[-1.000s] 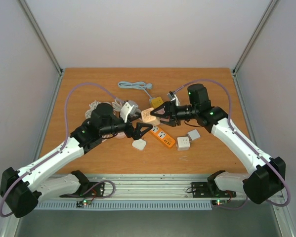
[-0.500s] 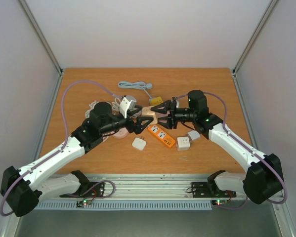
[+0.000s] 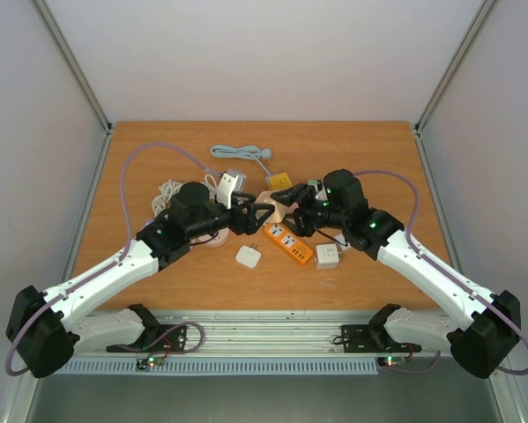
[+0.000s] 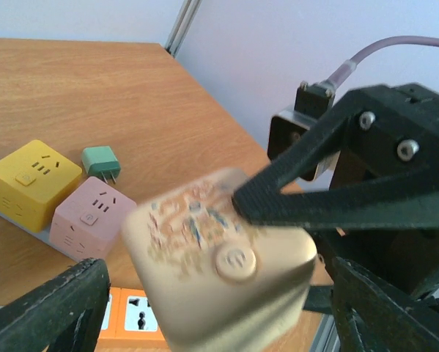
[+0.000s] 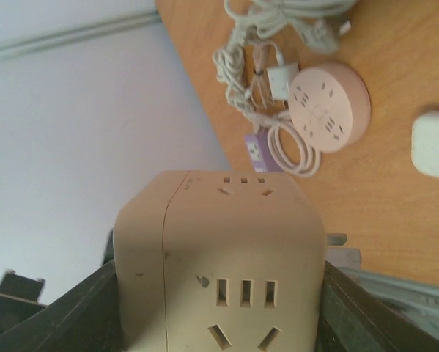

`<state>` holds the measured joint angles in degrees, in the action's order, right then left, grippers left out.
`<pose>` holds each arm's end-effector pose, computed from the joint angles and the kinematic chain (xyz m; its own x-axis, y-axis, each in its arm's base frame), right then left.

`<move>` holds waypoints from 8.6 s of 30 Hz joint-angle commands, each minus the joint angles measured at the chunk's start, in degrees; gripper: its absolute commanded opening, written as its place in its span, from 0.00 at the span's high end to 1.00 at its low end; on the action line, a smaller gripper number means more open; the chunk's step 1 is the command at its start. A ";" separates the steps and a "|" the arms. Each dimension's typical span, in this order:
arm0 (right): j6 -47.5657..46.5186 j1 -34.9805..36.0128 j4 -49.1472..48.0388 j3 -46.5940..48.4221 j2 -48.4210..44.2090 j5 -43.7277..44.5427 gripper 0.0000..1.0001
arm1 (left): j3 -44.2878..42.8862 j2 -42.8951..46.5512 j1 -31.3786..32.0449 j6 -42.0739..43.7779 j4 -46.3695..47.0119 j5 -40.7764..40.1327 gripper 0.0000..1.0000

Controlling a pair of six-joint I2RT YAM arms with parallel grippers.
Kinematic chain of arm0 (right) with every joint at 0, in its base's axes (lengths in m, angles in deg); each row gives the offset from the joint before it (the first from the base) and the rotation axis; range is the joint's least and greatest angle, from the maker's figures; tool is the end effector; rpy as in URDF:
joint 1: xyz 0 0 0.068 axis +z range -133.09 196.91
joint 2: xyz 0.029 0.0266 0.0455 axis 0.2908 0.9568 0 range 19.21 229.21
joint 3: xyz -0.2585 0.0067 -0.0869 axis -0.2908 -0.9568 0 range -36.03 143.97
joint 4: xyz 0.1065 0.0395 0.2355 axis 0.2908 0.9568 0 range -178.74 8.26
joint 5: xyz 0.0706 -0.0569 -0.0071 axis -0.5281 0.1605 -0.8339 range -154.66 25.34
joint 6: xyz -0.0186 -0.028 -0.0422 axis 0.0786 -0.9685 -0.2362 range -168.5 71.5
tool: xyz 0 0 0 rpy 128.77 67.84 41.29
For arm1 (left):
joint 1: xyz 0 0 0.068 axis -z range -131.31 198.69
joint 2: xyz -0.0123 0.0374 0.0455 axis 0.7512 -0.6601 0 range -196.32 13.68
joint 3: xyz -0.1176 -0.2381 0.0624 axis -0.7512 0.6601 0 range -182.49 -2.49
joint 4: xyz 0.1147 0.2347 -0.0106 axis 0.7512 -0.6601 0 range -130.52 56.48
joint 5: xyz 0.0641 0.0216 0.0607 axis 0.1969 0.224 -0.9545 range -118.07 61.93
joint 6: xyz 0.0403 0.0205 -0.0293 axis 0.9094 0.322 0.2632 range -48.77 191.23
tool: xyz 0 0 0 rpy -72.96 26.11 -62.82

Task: Insert the plug

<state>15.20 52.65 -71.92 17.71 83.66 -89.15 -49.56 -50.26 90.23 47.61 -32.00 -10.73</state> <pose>0.1963 0.1594 0.3158 -0.9103 0.3501 -0.2211 -0.0314 0.4741 0.8799 0.1875 -0.1803 0.3084 -0.5213 -0.0491 -0.8520 0.6977 0.5504 -0.4586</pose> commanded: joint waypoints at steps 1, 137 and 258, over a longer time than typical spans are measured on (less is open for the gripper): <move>0.14 2.37 1.91 4.88 1.31 10.63 0.53 | -0.10 0.16 0.41 -3.89 2.90 -0.96 0.18; -60.01 4.91 40.00 29.03 12.79 15.91 0.53 | 5.27 2.48 0.46 28.28 9.41 7.00 0.20; -84.44 -13.34 42.31 57.50 57.97 12.71 0.56 | -1.71 19.52 -9.46 16.07 -26.52 -26.75 0.00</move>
<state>-70.42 39.39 -31.05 75.28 138.15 -78.31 -51.85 -30.92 81.01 62.97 -61.97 -37.55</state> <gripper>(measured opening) 0.638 0.994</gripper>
